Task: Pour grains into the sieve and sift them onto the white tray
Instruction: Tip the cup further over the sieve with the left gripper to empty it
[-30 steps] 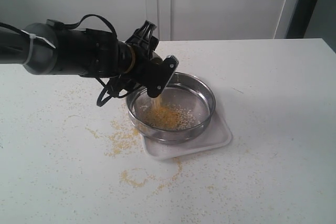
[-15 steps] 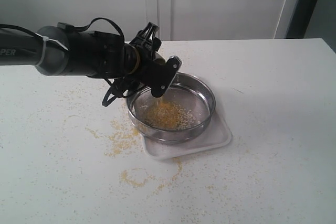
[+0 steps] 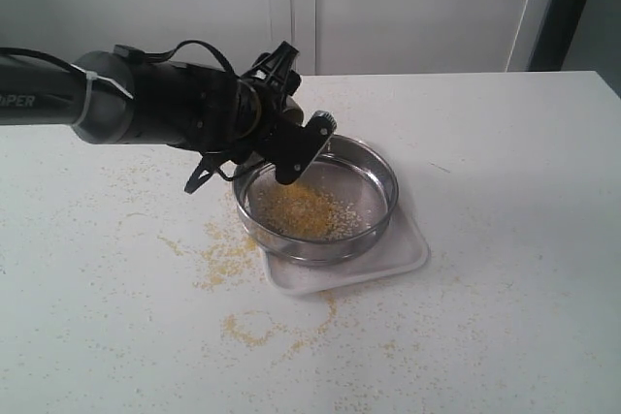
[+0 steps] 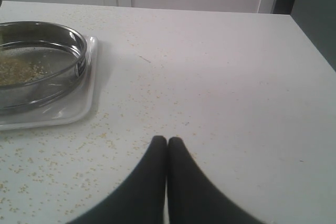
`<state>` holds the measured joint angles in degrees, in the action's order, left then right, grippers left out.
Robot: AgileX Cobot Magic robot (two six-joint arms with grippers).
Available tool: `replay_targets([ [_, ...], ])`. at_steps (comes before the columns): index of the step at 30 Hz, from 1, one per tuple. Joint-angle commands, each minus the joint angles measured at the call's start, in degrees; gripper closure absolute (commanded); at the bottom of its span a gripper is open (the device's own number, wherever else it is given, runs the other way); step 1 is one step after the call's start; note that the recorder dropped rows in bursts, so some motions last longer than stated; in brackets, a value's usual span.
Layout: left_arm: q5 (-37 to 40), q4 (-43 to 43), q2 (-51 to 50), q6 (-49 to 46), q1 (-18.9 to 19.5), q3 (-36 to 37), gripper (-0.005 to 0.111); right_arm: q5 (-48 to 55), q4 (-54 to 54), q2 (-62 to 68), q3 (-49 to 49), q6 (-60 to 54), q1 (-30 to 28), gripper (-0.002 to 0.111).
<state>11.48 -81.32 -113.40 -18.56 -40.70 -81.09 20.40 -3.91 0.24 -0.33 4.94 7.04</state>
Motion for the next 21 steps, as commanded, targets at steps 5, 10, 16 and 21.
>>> replay_targets([
  [5, 1.22, -2.90, 0.34, 0.58, -0.73, -0.35, 0.107, -1.00, -0.33, -0.24, 0.33, -0.16, -0.08, 0.108],
  [10, 1.22, -3.76, 0.34, 0.58, -0.73, -0.35, 0.107, -1.00, -0.33, -0.24, 0.33, -0.16, -0.08, 0.108],
  [16, 3.66, -8.42, 0.34, 0.58, -2.09, -0.35, 0.107, -1.00, -0.33, -0.24, 0.33, -0.16, -0.08, 0.108],
  [21, 4.66, -10.64, 0.34, 0.58, -3.59, -0.35, 0.107, -1.00, -0.33, -0.24, 0.33, -0.16, -0.08, 0.108],
])
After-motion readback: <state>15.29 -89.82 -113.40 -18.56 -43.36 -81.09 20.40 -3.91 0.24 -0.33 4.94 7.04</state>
